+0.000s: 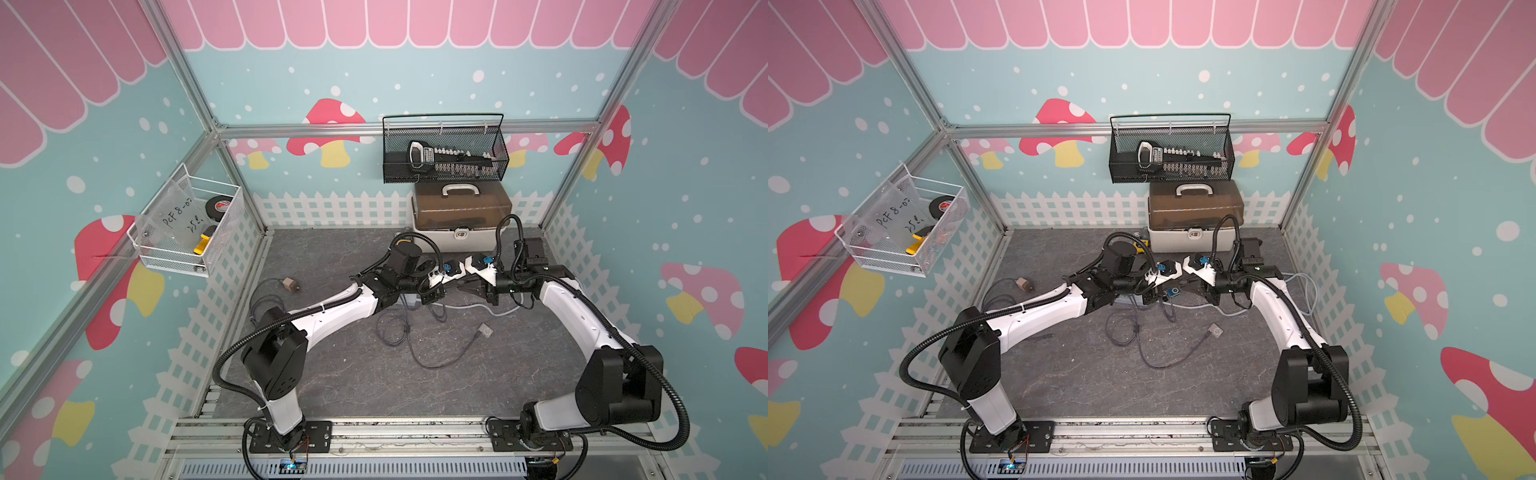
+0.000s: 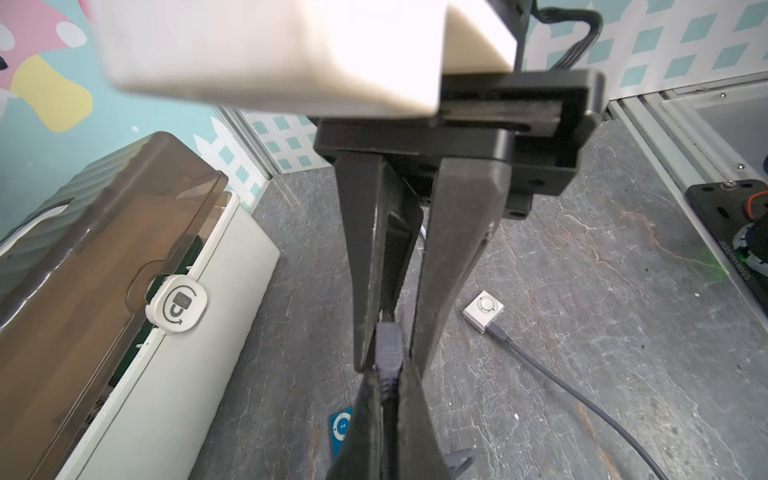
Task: Charge mp3
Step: Pick up the charging cable from the center of the board.
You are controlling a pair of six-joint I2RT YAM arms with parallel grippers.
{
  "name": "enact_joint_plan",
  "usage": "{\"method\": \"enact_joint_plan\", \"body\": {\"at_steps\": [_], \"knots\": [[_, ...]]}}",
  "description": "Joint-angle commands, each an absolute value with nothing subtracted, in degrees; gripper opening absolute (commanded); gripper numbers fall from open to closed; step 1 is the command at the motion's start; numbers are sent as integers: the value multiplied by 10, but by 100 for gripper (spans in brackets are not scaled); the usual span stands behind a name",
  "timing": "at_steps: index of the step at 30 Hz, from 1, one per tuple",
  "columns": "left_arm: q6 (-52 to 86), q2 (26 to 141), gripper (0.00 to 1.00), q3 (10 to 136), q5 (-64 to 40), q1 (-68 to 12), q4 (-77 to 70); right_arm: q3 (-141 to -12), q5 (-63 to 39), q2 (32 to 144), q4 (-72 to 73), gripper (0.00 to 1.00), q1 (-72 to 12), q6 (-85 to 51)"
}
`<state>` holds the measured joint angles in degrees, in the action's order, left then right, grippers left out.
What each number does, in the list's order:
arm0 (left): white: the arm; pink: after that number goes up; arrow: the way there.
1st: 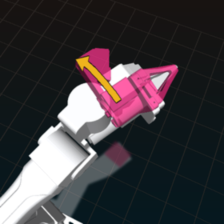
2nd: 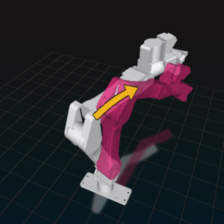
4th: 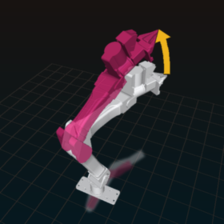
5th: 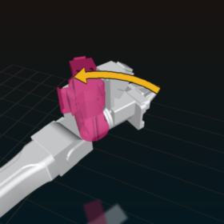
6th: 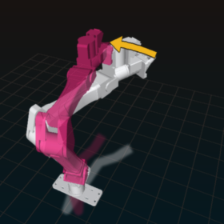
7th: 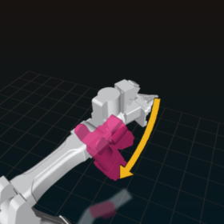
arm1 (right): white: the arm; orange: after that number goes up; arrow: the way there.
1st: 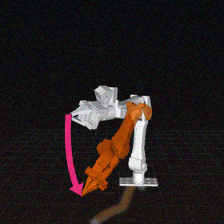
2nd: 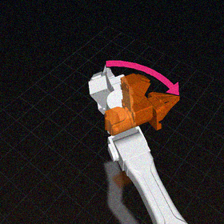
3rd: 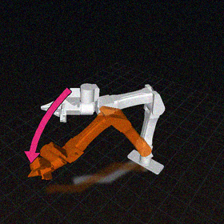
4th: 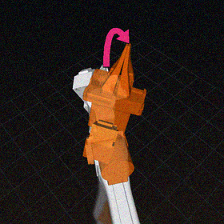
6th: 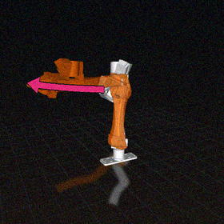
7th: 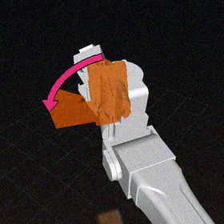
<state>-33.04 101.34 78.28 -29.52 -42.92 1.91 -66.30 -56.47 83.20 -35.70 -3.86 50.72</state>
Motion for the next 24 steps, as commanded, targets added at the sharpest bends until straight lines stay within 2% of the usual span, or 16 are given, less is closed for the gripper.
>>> {"method": "enact_joint_plan", "body": {"at_steps": [1,4,11,17,24], "knots": [[-356,990,0,779,-290,-433,25,-678,-584,835,-384,11,-43,533],[-365,986,0,773,-290,-433,32,-680,-578,835,-390,15,-43,535],[-388,985,0,780,-294,-433,63,-681,-569,833,-397,35,-43,545],[-388,990,0,783,-298,-433,62,-683,-579,831,-396,34,-43,549],[-384,993,0,785,-298,-433,62,-683,-595,836,-399,18,-43,554]]}}
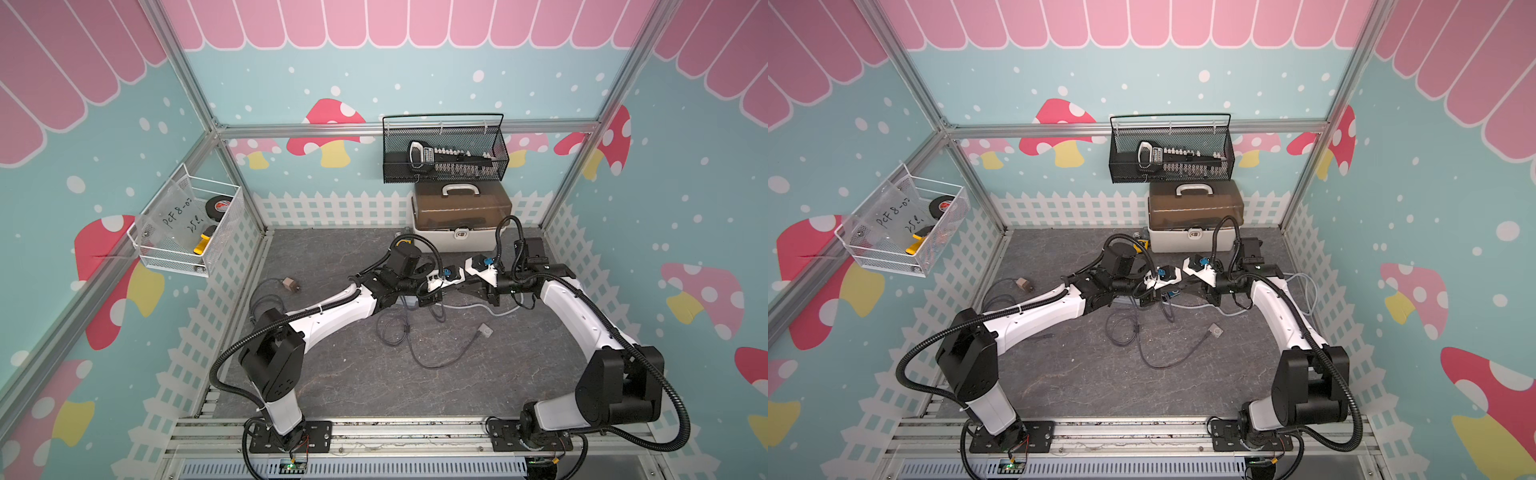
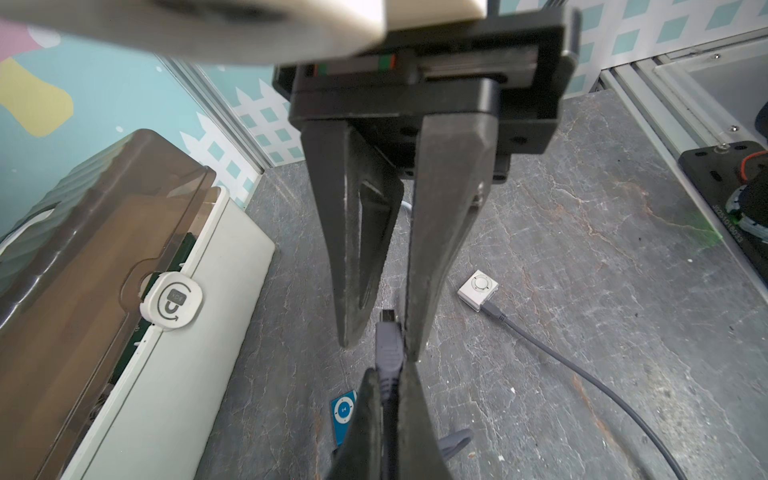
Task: Charge mp3
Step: Pick up the charging cable from the center of the board.
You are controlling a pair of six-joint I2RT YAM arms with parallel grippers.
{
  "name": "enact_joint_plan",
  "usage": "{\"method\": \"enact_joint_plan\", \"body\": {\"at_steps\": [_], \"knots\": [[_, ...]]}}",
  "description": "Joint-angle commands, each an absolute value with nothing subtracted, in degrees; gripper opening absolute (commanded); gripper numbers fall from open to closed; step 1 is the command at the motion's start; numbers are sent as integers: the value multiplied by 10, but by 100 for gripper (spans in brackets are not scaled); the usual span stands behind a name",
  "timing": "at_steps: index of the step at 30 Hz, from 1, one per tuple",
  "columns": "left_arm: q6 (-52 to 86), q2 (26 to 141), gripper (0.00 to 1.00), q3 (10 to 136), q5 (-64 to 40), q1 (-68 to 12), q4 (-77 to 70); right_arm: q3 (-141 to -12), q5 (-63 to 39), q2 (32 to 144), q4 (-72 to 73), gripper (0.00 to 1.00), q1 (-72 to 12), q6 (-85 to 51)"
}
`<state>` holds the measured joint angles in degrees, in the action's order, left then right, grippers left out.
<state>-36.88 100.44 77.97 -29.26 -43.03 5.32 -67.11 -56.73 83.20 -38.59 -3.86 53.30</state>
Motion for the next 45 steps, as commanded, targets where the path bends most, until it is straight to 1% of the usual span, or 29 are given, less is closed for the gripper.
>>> {"method": "enact_joint_plan", "body": {"at_steps": [1,5,7,9,12,14,20,27,36,40,45], "knots": [[-383,993,0,784,-297,-433,60,-683,-596,836,-400,15,-43,554],[-377,993,0,784,-297,-433,56,-686,-596,839,-410,5,-43,566],[-372,991,1,783,-294,-432,53,-685,-593,838,-410,2,-43,569],[-351,988,14,777,-298,-429,37,-685,-593,837,-410,0,-43,571],[-314,977,24,749,-320,-416,-7,-686,-595,836,-408,0,-43,571],[-291,968,29,727,-336,-408,-41,-686,-597,837,-409,0,-43,570],[-246,958,28,687,-371,-394,-111,-696,-607,840,-407,0,-43,564],[-233,970,27,693,-404,-394,-130,-701,-613,842,-411,0,-43,562],[-247,990,25,721,-413,-400,-85,-701,-615,838,-415,0,-43,563],[-248,998,25,727,-410,-401,-84,-701,-618,837,-417,0,-43,563],[-250,1010,22,739,-408,-402,-81,-702,-621,838,-418,0,-43,563]]}}
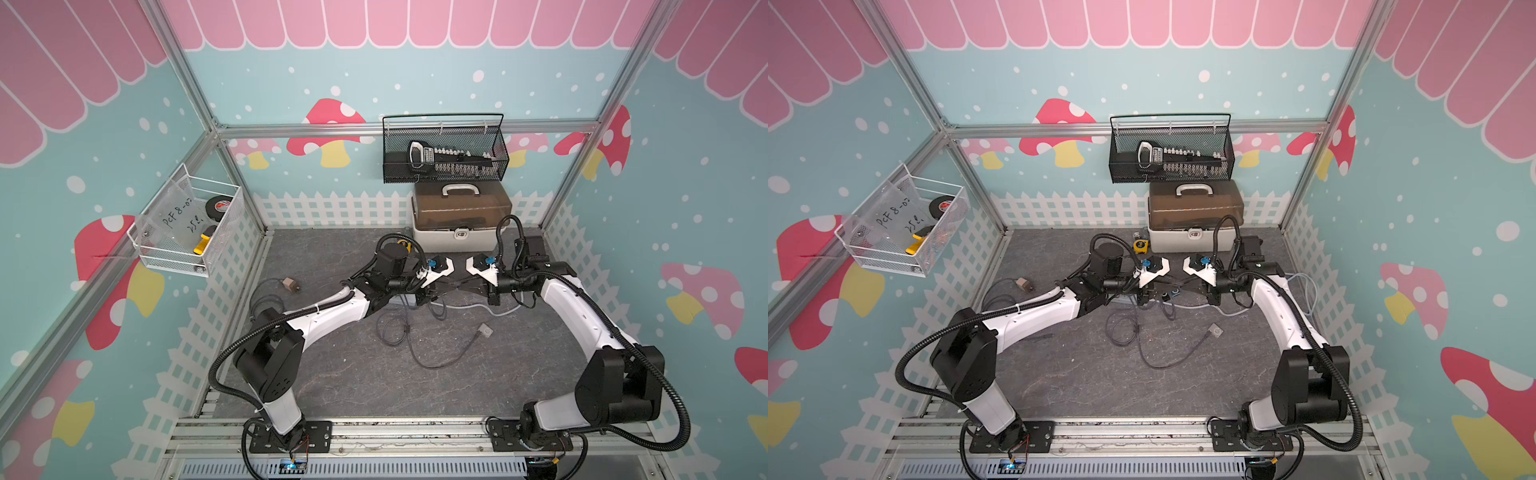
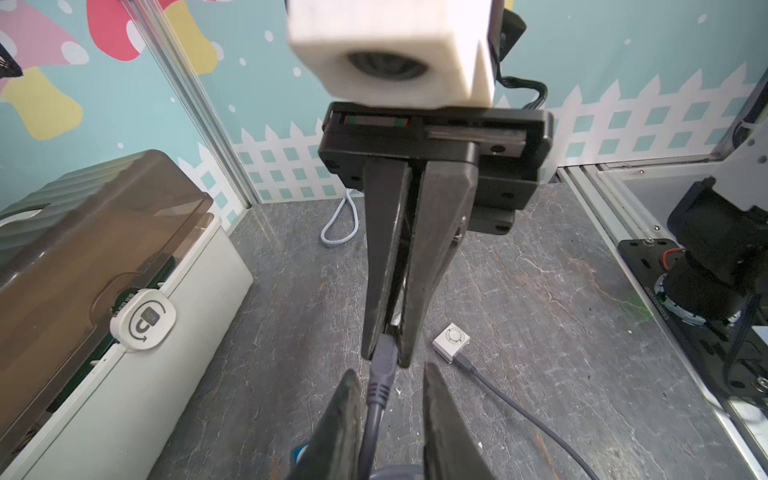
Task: Charge mp3
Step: Pick up the charging cable from the center of the board.
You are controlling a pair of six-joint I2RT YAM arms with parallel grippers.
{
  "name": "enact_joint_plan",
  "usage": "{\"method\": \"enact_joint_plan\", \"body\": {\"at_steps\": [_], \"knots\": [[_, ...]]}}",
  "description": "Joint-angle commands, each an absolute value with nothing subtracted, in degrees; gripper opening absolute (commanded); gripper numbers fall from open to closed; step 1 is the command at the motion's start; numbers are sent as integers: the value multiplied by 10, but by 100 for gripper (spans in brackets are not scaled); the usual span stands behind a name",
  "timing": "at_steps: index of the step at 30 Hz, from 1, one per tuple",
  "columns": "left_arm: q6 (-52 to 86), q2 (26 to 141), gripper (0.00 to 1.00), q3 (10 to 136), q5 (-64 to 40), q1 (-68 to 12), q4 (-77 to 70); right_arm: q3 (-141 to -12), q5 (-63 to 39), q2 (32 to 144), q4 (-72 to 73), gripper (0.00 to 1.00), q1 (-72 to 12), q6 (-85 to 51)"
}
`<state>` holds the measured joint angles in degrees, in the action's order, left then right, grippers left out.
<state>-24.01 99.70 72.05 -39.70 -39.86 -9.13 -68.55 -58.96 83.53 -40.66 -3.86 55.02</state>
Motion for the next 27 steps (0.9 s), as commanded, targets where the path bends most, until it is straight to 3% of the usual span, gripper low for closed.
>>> {"method": "enact_joint_plan", "body": {"at_steps": [1,12,18,20,22,23,27], "knots": [[-250,1012,22,741,-408,-402,-81,-703,-622,838,-418,0,-43,563],[-252,1024,14,747,-408,-405,-82,-704,-625,841,-419,0,-44,559],[-255,1028,0,759,-414,-409,-74,-708,-629,847,-418,0,-45,552],[-256,1025,0,759,-405,-408,-74,-709,-624,849,-416,7,-45,546],[-253,1017,0,757,-395,-404,-68,-706,-606,849,-403,27,-45,529],[-251,1012,0,754,-390,-401,-65,-703,-594,847,-390,31,-45,512],[-244,979,0,720,-361,-384,-57,-688,-542,839,-353,43,-36,482]]}}
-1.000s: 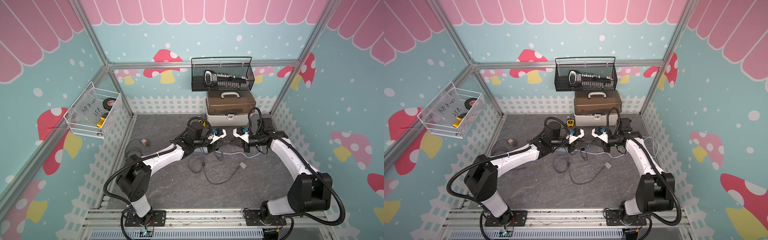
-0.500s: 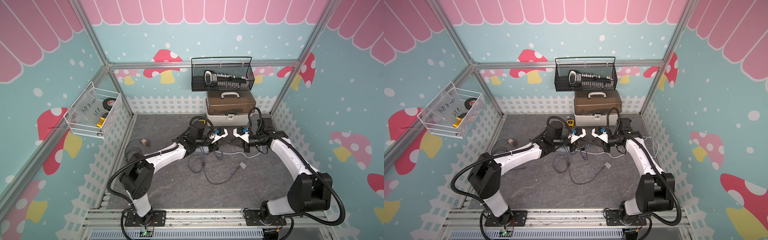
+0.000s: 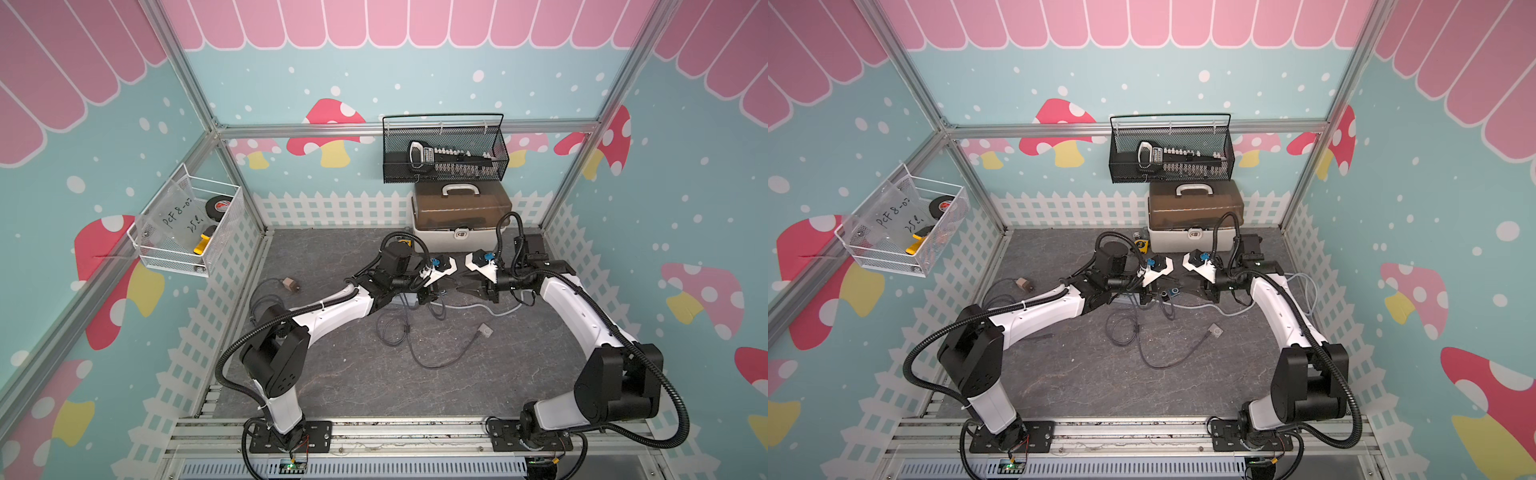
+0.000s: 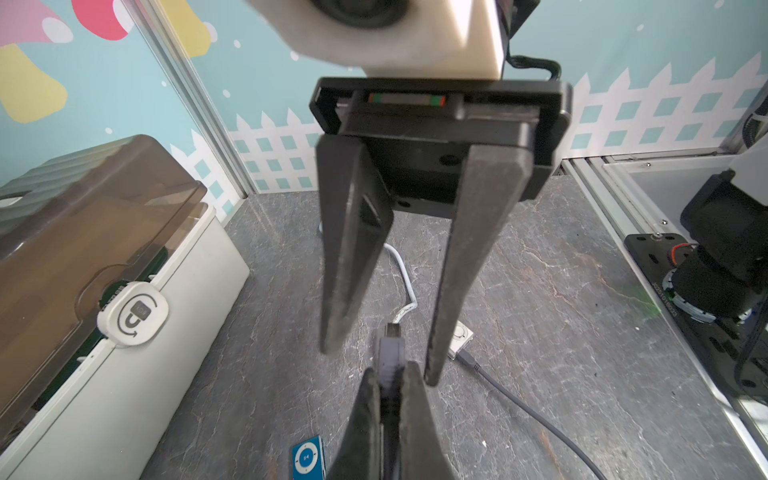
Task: Charge mp3
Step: Pick up the charging cable from the center of the board, then adjust the mp3 player at the center of the board.
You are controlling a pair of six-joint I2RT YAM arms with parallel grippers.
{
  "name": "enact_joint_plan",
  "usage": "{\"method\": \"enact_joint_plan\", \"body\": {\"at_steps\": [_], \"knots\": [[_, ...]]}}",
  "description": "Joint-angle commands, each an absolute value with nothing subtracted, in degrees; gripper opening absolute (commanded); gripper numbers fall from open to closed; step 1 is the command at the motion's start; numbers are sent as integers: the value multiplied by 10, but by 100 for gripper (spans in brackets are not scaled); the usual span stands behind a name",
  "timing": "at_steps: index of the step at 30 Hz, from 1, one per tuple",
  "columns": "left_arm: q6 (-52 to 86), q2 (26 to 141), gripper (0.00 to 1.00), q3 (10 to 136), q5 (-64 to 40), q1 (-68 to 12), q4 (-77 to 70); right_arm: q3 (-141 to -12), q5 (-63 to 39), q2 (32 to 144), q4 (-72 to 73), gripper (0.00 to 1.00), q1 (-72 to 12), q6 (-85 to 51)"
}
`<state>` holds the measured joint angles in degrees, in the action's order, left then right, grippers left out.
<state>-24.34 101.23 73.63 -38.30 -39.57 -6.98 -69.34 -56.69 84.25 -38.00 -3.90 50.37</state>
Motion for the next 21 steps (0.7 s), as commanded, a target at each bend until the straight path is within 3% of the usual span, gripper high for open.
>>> {"method": "enact_joint_plan", "body": {"at_steps": [1,9,16,21], "knots": [[-246,969,0,711,-354,-379,-51,-686,-539,839,-345,44,-30,472],[-262,921,0,655,-315,-359,-18,-672,-438,865,-284,51,-5,501],[-271,902,0,640,-309,-359,-3,-710,-306,977,-239,51,-49,563],[-271,892,0,635,-304,-359,0,-788,-309,1075,-297,52,-70,594]]}}
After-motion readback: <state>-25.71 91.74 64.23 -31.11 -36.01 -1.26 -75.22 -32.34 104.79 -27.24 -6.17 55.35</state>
